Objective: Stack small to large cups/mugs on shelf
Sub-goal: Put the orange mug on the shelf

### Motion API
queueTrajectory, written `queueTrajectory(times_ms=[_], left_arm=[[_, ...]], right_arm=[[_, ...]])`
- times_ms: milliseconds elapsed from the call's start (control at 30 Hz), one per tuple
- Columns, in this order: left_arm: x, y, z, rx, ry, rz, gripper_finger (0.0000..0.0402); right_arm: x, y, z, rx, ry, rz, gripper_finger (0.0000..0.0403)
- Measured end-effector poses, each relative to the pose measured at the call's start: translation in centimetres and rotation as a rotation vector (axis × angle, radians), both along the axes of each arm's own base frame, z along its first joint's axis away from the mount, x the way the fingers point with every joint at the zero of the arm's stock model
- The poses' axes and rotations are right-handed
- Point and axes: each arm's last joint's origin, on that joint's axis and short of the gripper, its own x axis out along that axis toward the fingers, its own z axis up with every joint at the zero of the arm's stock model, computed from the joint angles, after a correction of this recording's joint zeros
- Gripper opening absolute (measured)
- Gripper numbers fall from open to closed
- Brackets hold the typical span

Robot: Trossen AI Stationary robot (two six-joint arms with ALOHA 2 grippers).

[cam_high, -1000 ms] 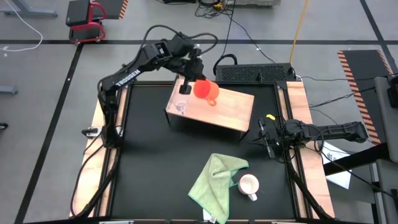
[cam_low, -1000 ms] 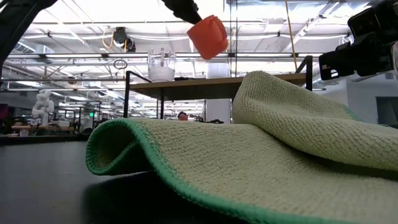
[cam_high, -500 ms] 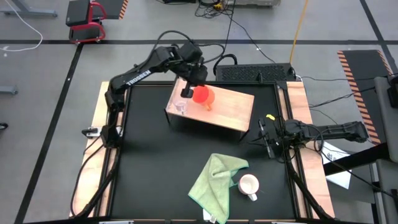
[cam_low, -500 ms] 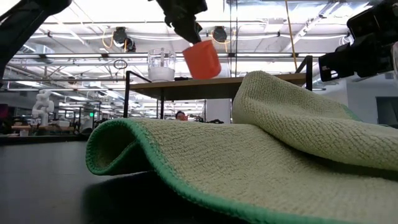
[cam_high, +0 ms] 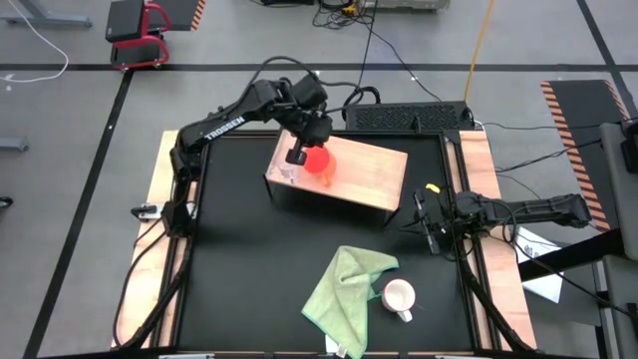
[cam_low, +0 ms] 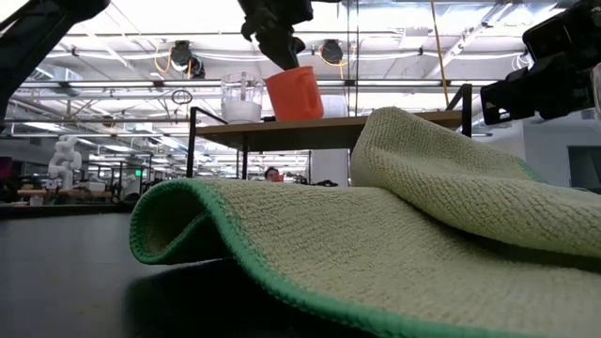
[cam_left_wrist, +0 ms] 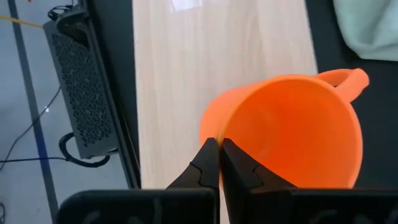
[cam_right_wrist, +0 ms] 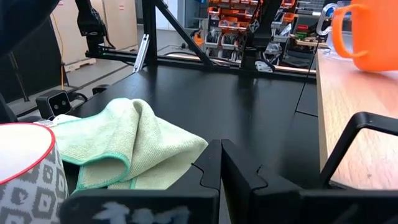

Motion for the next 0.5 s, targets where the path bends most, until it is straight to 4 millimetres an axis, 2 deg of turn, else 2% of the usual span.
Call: queueTrajectory(times_ms=[500], left_arm=[[0.36,0.21,-0.47,-0.003,0.002,-0.014,0.0000]], right_arm=[[0.01,0.00,0.03,-0.003,-0.004,0.000,0.0000]])
